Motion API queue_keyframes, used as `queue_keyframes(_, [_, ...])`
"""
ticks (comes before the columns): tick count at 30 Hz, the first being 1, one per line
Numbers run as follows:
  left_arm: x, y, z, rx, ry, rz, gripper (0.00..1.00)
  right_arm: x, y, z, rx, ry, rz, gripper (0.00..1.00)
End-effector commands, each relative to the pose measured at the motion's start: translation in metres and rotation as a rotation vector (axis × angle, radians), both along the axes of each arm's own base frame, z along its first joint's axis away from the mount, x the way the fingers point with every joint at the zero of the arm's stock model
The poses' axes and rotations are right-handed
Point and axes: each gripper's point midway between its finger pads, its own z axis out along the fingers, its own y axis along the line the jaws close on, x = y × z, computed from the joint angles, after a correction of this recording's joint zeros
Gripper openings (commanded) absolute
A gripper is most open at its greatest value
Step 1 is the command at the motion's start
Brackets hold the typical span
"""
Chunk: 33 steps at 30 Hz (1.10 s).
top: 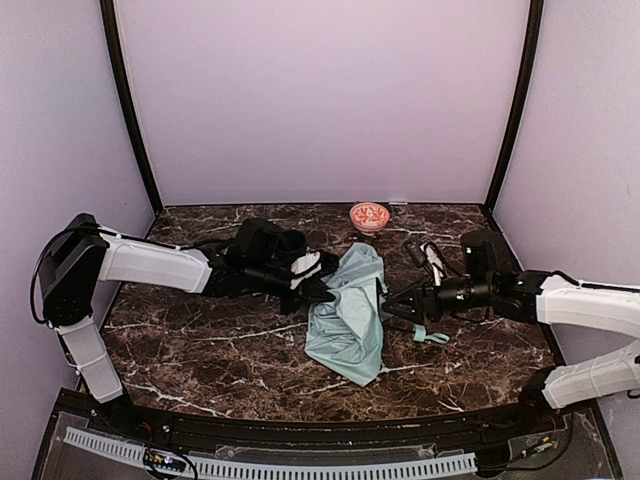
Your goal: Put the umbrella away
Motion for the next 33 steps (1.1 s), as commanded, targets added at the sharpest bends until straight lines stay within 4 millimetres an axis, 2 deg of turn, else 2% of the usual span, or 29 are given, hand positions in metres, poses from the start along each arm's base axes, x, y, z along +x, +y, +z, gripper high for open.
queue_keyframes(1, [0.006,-0.003,0.003,0.045,0.026,0.016,0.0,0.005,0.029,-0.004,0.081,0.025,0.04,0.6])
queue_keyframes(4, [0.011,-0.004,0.0,0.062,0.034,0.04,0.0,-0.001,0.047,-0.003,0.096,0.032,0.112,0.63])
queue_keyframes(8, [0.019,-0.003,-0.005,0.092,0.029,0.074,0.0,-0.005,0.054,-0.006,0.088,0.047,0.151,0.62])
queue_keyframes(12, [0.025,-0.002,-0.015,0.13,0.031,0.092,0.0,-0.008,0.045,-0.009,0.025,0.031,0.14,0.64])
queue_keyframes(16, [0.03,-0.002,-0.02,0.147,0.029,0.11,0.0,-0.007,0.032,0.0,-0.018,0.02,0.078,0.64])
queue_keyframes(19, [0.03,-0.003,-0.019,0.144,0.033,0.106,0.0,-0.001,0.035,-0.004,-0.046,0.038,-0.008,0.64])
queue_keyframes(23, [0.029,-0.005,-0.017,0.134,0.032,0.099,0.0,0.007,0.047,-0.032,-0.068,0.113,-0.053,0.54])
queue_keyframes(25, [0.025,-0.004,-0.015,0.131,0.034,0.084,0.0,0.015,0.048,-0.043,-0.131,0.124,-0.068,0.45])
queue_keyframes(26, [0.022,-0.004,-0.015,0.128,0.038,0.068,0.0,0.017,0.048,-0.044,-0.148,0.115,-0.066,0.37])
queue_keyframes(28, [0.01,-0.004,-0.011,0.114,0.053,0.011,0.0,0.016,0.051,-0.033,-0.137,0.087,-0.029,0.13])
queue_keyframes(29, [0.001,-0.003,-0.011,0.11,0.073,-0.027,0.0,0.009,0.057,-0.022,-0.096,0.07,0.024,0.06])
queue_keyframes(30, [-0.007,-0.003,-0.009,0.1,0.092,-0.058,0.0,0.0,0.062,-0.01,-0.041,0.056,0.084,0.03])
queue_keyframes(33, [-0.028,-0.005,-0.003,0.065,0.169,-0.135,0.0,-0.034,0.073,0.025,0.132,0.059,0.28,0.02])
